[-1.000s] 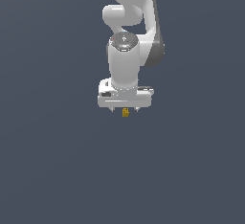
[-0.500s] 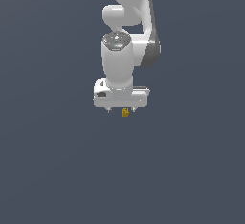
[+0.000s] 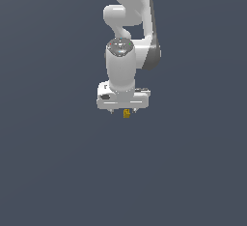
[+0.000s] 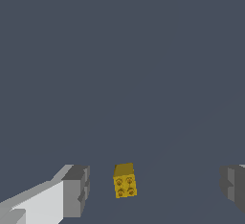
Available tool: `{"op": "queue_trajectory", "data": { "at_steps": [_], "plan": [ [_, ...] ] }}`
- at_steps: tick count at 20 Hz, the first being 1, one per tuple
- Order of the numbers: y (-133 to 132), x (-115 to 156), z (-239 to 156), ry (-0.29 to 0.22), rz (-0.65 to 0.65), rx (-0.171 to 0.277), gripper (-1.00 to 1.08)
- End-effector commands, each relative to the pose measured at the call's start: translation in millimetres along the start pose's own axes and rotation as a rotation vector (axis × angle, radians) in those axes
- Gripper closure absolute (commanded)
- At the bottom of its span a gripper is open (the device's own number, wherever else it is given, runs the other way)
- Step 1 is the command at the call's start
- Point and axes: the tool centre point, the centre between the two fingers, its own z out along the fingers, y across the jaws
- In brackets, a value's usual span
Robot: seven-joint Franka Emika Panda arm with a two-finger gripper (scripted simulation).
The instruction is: Pick up the object and move it to a goal position.
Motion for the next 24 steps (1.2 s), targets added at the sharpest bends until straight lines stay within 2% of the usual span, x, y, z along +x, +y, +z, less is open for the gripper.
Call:
{"op": "queue_trajectory", "data": {
  "at_steps": [1,14,24],
  "plan": [
    [-2,-8,11,-0.004,-0.018,-0.004,-0.92],
    [-15,-70,76,-0.028,-0.14,-0.021,-0.92],
    [-17,-80,86,-0.033,-0.158,-0.022,-0.92]
  ]
}}
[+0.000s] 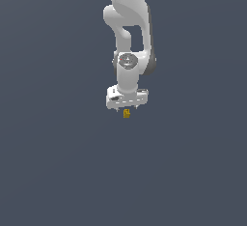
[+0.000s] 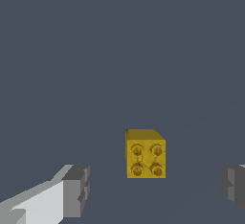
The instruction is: Pick up the object and move it to a goal position.
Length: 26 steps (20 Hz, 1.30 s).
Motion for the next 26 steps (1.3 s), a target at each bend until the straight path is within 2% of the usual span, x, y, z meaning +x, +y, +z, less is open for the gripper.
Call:
{"op": "queue_trajectory", "data": {
  "at_steps": [1,11,17,18,26],
  "plan": [
    [0,0,2,0.0,0.0,0.0,-0.92],
    [0,-2,41,0.0,-0.002,0.0,-0.92],
    [0,-1,51,0.0,-0.002,0.0,-0.92],
    [0,-1,51,0.0,-0.002,0.0,1.08],
    [0,-1,51,0.0,-0.002,0.0,1.08]
  ]
}}
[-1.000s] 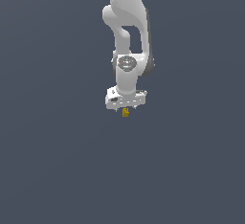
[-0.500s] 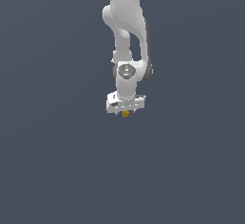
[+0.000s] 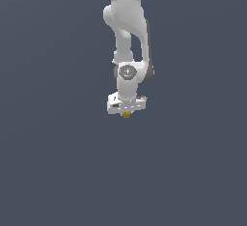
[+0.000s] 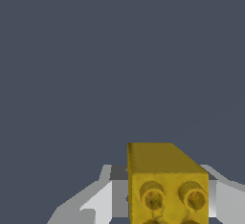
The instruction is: Pick up the object and move it to a goal position.
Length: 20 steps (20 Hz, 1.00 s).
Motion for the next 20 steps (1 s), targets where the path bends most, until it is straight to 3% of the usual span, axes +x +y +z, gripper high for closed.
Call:
{"op": "queue_trajectory", "data": {
  "at_steps": [1,11,20],
  "plan": [
    [0,0,0,0.0,0.0,0.0,1.08],
    [2,2,-22,0.0,0.0,0.0,1.08],
    [7,7,-88,0.001,-0.001,0.0,1.08]
  ]
}}
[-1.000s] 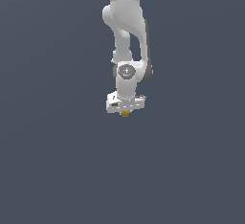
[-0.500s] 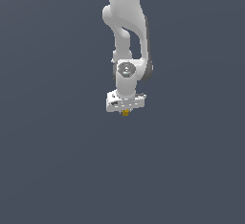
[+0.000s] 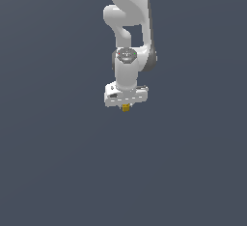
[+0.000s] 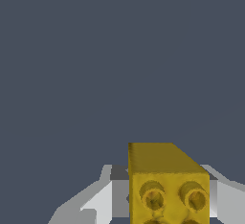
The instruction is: Pick up the object and move it to a goal position.
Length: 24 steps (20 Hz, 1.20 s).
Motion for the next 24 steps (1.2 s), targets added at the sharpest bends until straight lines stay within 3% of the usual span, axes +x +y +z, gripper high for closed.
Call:
{"op": "queue_trajectory", "data": {
  "at_steps": [1,24],
  "plan": [
    [2,2,-24,0.001,0.0,0.0,1.08],
    [24,25,-262,0.001,0.0,0.001,1.08]
  ]
}}
